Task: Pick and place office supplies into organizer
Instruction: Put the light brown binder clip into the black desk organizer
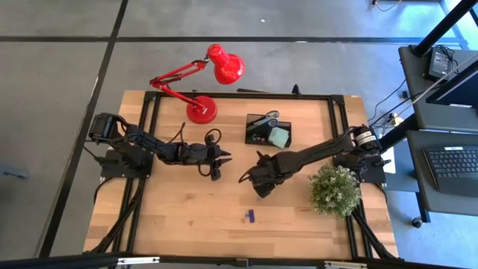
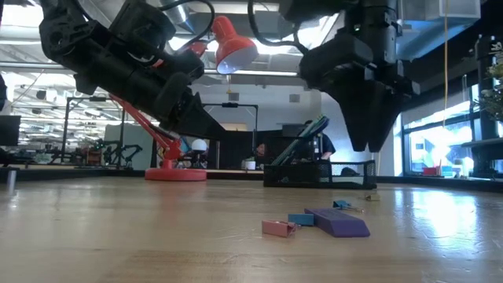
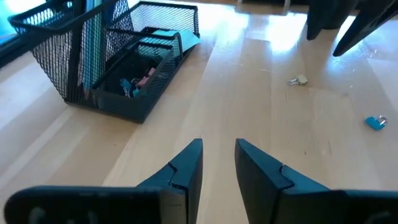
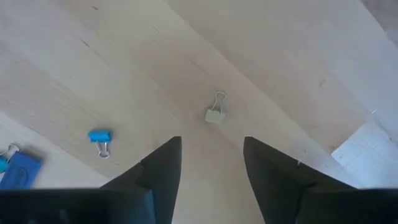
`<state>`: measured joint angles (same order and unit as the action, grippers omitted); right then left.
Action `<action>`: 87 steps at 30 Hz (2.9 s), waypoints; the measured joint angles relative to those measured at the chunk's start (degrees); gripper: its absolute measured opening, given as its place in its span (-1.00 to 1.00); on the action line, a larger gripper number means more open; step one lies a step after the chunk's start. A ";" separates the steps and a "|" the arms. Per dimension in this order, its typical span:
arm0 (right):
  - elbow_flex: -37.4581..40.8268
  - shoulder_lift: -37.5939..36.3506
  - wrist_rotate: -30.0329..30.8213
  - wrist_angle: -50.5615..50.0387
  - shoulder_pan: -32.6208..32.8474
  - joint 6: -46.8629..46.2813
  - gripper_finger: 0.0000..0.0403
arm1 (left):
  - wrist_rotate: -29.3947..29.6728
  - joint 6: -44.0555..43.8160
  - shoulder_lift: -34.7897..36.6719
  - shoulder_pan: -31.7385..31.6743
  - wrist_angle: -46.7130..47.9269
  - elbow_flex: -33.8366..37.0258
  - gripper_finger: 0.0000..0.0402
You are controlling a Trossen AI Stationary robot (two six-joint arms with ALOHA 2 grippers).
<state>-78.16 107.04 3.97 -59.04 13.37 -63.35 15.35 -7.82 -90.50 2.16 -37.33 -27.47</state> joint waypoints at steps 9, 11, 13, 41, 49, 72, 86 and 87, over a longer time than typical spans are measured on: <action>7.91 0.07 -0.03 4.65 -0.04 -1.14 -0.20 | -0.04 -1.55 -0.02 0.87 3.11 0.01 -0.56; 8.93 0.07 -0.09 7.19 -0.04 -1.11 -0.20 | -0.02 -1.50 -0.02 0.87 3.07 0.01 -0.56; 9.22 0.07 -0.13 8.63 -0.04 -1.05 -0.20 | -0.02 -1.50 -0.02 0.87 3.05 0.01 -0.56; 9.19 1.89 0.44 10.40 -0.04 -3.83 -0.20 | -0.02 -1.98 -0.02 0.87 3.46 0.01 -0.56; 8.99 4.07 -0.88 11.56 -0.08 -3.92 -0.20 | -0.02 -2.07 -0.02 0.87 4.12 0.01 -0.56; 9.06 4.68 -2.12 12.31 -0.11 -3.90 -0.61 | -0.02 -2.46 -0.02 0.87 5.91 0.01 -0.56; 6.37 4.92 -0.69 8.66 -0.05 2.89 -0.69 | -0.02 -2.51 -0.02 0.87 5.91 0.01 -0.56; 5.50 5.08 -0.64 7.28 -0.07 3.58 -0.69 | -0.02 -2.53 -0.02 0.87 5.91 0.01 -0.56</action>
<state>-72.66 112.12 3.33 -51.76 13.30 -59.77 15.33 -10.35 -90.52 3.03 -31.42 -27.46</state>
